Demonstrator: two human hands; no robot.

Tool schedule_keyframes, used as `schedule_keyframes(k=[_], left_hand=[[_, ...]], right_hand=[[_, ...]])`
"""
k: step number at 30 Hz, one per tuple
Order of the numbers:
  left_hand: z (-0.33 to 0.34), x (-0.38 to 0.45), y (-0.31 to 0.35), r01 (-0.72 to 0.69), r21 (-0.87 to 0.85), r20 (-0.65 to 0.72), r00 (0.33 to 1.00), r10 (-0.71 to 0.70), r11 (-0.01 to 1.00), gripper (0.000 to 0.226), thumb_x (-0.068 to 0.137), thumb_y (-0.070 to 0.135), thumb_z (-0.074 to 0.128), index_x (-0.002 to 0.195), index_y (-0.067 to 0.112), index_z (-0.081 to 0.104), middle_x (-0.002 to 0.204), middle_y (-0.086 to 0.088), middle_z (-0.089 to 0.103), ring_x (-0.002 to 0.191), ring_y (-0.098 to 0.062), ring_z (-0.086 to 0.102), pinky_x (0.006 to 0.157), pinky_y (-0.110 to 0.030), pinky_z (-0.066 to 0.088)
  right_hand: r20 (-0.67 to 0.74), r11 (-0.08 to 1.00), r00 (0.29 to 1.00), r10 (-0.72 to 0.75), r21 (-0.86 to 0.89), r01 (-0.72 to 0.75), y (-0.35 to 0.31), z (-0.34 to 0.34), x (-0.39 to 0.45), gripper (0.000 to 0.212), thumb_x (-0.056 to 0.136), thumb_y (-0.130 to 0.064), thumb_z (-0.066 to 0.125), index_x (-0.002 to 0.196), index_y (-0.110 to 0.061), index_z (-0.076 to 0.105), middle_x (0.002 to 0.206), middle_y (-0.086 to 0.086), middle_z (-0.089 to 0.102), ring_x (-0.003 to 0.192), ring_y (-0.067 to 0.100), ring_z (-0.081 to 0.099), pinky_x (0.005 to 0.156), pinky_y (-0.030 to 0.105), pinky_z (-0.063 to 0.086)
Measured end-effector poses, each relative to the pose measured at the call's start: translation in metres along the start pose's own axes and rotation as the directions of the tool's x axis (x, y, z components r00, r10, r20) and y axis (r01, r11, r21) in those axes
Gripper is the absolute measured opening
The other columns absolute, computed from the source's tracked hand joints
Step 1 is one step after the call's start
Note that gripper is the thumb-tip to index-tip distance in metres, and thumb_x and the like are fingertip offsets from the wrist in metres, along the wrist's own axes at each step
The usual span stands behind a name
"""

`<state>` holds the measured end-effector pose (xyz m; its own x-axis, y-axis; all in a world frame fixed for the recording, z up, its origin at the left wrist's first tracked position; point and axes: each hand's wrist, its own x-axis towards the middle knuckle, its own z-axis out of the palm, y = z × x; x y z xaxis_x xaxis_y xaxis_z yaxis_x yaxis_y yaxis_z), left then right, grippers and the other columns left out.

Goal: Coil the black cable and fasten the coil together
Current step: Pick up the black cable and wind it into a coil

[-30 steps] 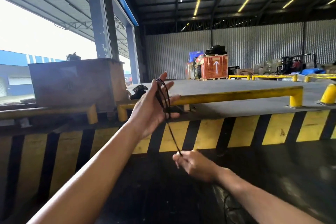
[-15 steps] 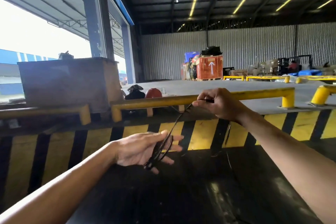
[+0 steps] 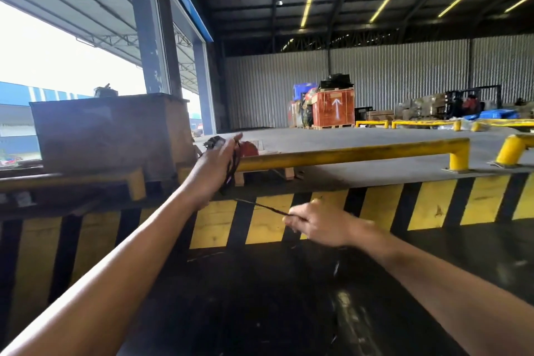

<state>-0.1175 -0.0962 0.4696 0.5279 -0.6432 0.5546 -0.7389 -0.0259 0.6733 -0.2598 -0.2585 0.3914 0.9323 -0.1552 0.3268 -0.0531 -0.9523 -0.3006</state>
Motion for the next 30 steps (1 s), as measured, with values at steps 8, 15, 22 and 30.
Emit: schedule_keyframes(k=[8, 15, 22, 30], left_hand=[[0.028, -0.032, -0.031, 0.216, 0.401, 0.589, 0.684, -0.431, 0.89, 0.047, 0.096, 0.052, 0.031, 0.122, 0.025, 0.06, 0.119, -0.013, 0.059, 0.095, -0.018, 0.061, 0.084, -0.035, 0.044], [0.048, -0.04, 0.023, 0.574, -0.416, 0.898, 0.383, 0.218, 0.705, 0.047, 0.093, 0.047, 0.035, 0.134, 0.031, 0.05, 0.137, -0.004, 0.054, 0.112, -0.027, 0.061, 0.085, -0.044, 0.055], [0.035, 0.007, 0.018, 0.401, -0.759, 0.503, 0.861, 0.072, 0.513, 0.047, 0.097, 0.049, 0.028, 0.139, 0.034, 0.044, 0.148, -0.011, 0.041, 0.123, -0.037, 0.05, 0.069, -0.054, 0.057], [0.023, 0.021, -0.004, 0.286, -0.854, 0.188, 0.948, -0.256, 0.434, 0.038, 0.097, 0.049, 0.032, 0.111, 0.025, 0.058, 0.097, -0.009, 0.064, 0.099, -0.032, 0.062, 0.092, -0.063, 0.045]], right_hand=[[-0.397, 0.992, 0.912, 0.099, -0.037, -0.124, 0.038, -0.067, 0.017, 0.017, 0.091, -0.024, 0.056, 0.083, -0.009, 0.06, 0.077, 0.006, 0.065, 0.072, 0.022, 0.06, 0.063, 0.034, 0.049], [-0.258, 0.931, 0.902, 0.346, -0.021, -0.363, 0.057, -0.014, 0.017, 0.027, 0.096, -0.042, 0.037, 0.099, -0.027, 0.06, 0.106, 0.008, 0.069, 0.093, 0.031, 0.064, 0.078, 0.04, 0.052], [0.034, 0.992, 0.992, 0.122, 0.039, -0.123, -0.009, 0.033, -0.006, 0.035, 0.097, -0.036, 0.041, 0.07, -0.017, 0.054, 0.069, -0.001, 0.057, 0.064, 0.015, 0.055, 0.061, 0.03, 0.04], [0.27, 0.986, 0.955, 0.119, -0.146, -0.081, -0.02, 0.011, -0.019, 0.03, 0.097, -0.041, 0.039, 0.099, -0.014, 0.052, 0.072, -0.005, 0.05, 0.067, 0.013, 0.051, 0.067, 0.035, 0.042]])
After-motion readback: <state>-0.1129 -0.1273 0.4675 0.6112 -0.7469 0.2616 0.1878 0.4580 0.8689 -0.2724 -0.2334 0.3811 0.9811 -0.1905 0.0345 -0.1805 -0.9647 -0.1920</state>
